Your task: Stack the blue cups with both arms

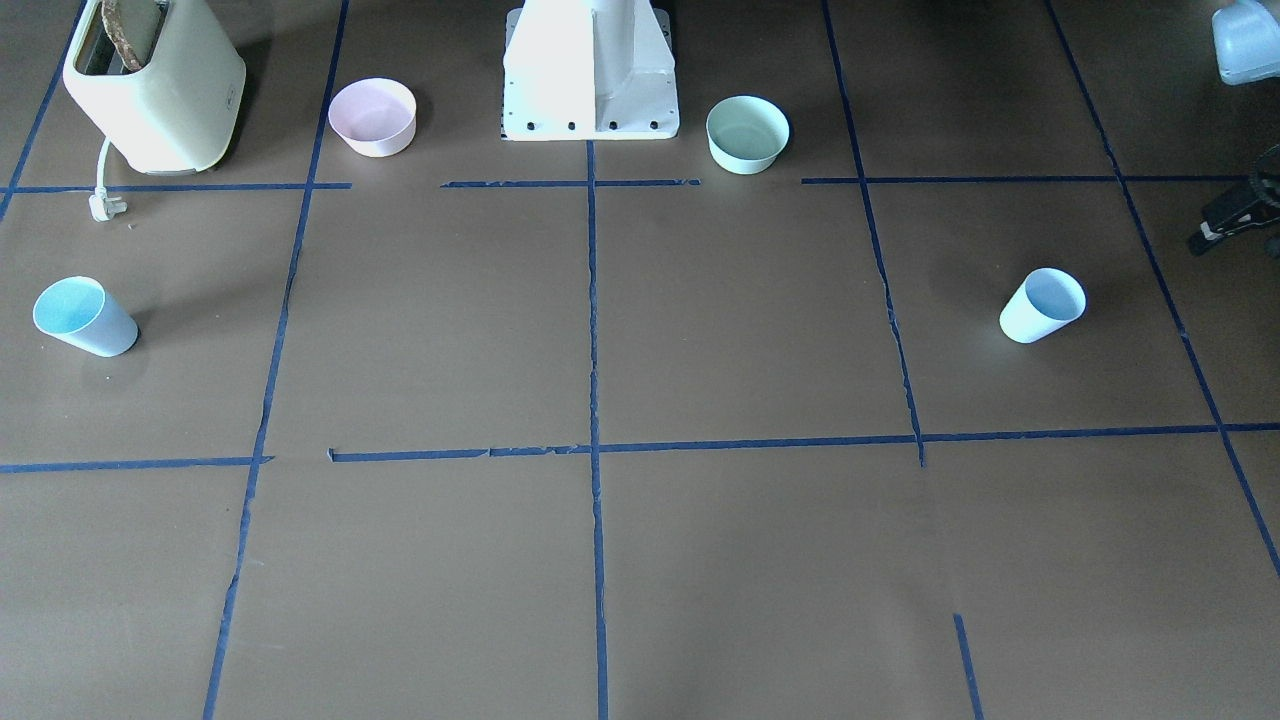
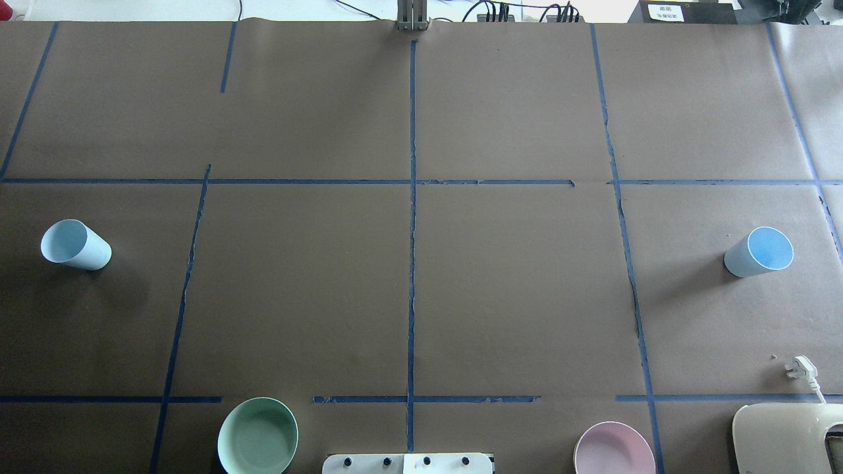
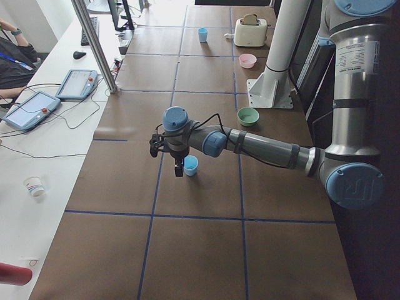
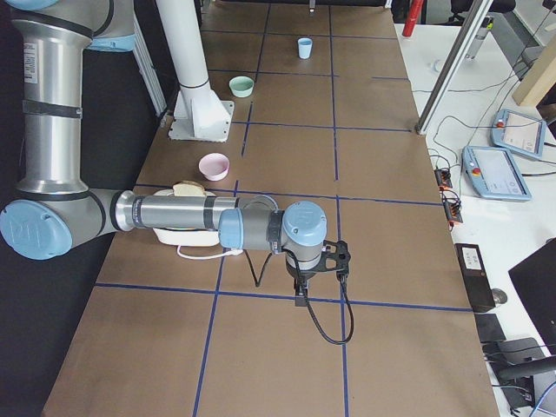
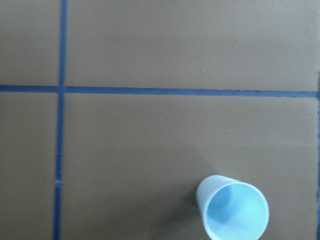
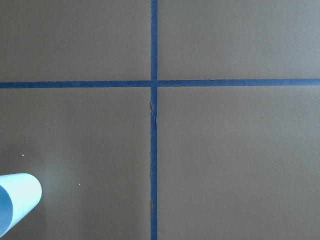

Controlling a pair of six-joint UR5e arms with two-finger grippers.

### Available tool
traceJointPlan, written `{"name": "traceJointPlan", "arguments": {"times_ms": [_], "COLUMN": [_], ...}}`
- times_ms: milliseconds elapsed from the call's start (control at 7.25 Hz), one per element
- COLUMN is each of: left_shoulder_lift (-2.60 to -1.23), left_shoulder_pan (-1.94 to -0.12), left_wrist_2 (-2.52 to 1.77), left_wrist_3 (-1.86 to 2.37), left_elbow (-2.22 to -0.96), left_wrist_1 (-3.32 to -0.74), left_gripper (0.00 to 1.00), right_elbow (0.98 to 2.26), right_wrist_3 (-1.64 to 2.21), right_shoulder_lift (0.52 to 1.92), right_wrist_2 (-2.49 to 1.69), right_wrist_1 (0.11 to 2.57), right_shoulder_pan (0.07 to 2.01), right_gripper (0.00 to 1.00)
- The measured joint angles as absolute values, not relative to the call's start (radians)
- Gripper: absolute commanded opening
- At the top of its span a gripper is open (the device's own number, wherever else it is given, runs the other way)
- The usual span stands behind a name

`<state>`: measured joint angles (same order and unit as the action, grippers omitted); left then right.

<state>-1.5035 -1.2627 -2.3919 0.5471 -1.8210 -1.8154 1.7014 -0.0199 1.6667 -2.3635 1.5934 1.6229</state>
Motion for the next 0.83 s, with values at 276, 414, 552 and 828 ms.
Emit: {"name": "traceJointPlan", "arguments": {"times_ms": [276, 414, 552, 828], "left_shoulder_lift": [-1.492, -1.490, -1.489, -1.483], "left_shoulder_pan": [-1.148, -1.098, -1.067, -1.047], "left_wrist_2": [-2.324, -2.294, -2.281, -2.274], "left_wrist_3": [0.748, 0.820, 0.854, 0.871], "left_elbow": [-1.742, -1.711, -1.697, -1.683], "left_wrist_1": [-2.047, -2.126, -2.163, -2.182], "left_gripper": [1.00, 1.00, 1.00, 1.00], "right_elbow": [1.700, 1.700, 1.700, 1.700], "right_wrist_3": [-0.020, -0.020, -0.020, -0.020], "right_shoulder_lift": [1.664, 1.663, 1.663, 1.663], "right_wrist_2": [-2.363, -2.362, -2.362, -2.362], "right_wrist_1": [1.594, 1.594, 1.594, 1.594], "right_shoulder_pan": [1.623, 1.623, 1.623, 1.623], "right_gripper": [1.00, 1.00, 1.00, 1.00]}}
